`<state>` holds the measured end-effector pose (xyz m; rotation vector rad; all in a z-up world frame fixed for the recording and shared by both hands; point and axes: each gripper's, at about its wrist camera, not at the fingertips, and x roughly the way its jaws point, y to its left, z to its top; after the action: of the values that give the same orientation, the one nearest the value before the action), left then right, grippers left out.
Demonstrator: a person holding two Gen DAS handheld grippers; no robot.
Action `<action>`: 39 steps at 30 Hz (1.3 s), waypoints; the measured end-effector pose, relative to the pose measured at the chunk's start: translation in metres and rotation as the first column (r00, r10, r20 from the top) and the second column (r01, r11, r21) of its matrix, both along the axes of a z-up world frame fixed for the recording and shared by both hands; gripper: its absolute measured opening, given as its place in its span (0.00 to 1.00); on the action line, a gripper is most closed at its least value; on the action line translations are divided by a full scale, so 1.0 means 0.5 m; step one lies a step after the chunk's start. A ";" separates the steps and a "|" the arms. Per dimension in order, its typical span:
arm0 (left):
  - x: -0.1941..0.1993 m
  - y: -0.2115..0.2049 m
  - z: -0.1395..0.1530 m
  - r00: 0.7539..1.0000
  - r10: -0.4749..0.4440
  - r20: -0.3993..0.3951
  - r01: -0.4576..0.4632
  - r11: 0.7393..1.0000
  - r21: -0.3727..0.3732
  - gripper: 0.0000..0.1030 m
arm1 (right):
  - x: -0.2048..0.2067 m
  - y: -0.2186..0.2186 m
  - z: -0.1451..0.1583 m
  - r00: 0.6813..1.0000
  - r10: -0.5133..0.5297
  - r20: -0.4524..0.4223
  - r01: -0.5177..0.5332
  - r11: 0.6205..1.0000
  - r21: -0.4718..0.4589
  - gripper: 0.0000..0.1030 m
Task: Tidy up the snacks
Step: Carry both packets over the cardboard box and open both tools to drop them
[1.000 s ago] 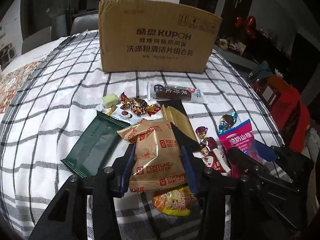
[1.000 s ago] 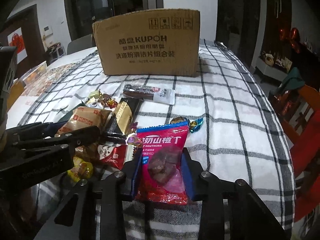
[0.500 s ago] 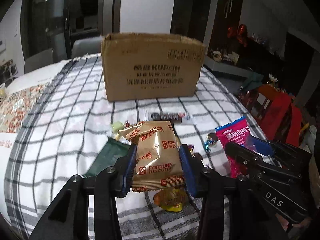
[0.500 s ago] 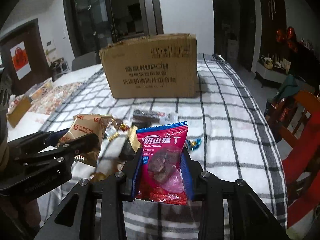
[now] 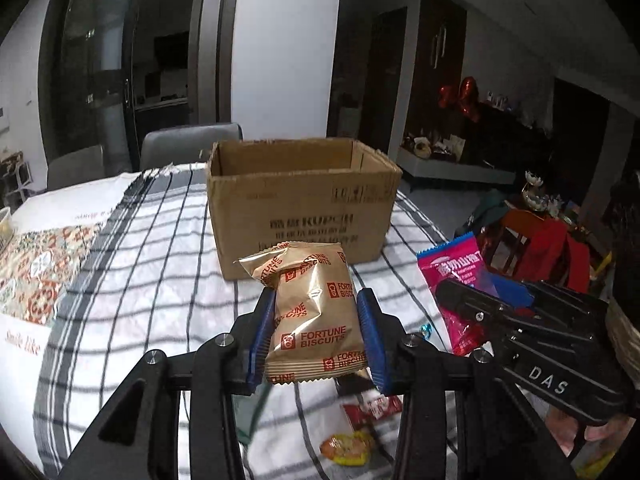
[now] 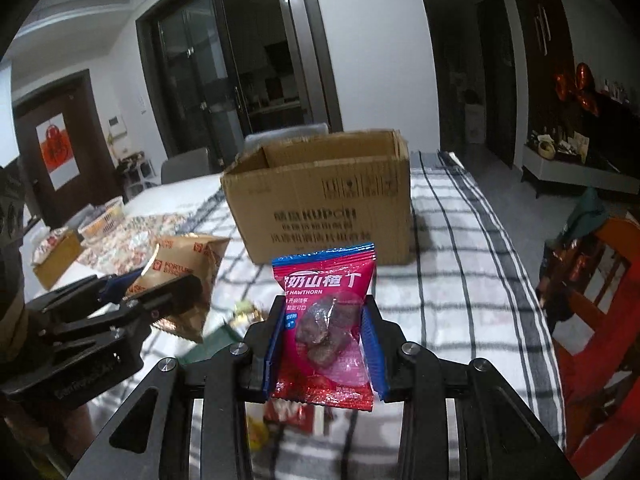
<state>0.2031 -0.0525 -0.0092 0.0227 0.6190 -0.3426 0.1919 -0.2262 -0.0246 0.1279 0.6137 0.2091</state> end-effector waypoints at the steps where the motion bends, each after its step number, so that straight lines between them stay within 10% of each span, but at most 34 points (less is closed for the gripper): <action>1: 0.008 0.001 0.008 1.000 0.002 0.015 -0.002 1.000 0.006 0.39 | 0.007 0.000 0.006 1.000 0.001 0.006 -0.001 1.000 0.003 0.35; 22: 0.203 0.014 0.152 0.988 0.008 0.152 -0.012 1.000 0.024 0.38 | 0.232 -0.008 0.156 0.993 0.020 0.116 -0.025 0.999 0.046 0.36; 39: 0.412 0.005 0.113 0.999 -0.020 0.049 0.019 0.999 0.034 0.40 | 0.449 -0.015 0.098 1.000 0.002 -0.010 -0.002 1.000 0.028 0.36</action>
<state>0.4091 -0.0501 0.0472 0.0691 0.5759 -0.3495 0.4164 -0.2337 0.0241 0.1552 0.6215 0.2189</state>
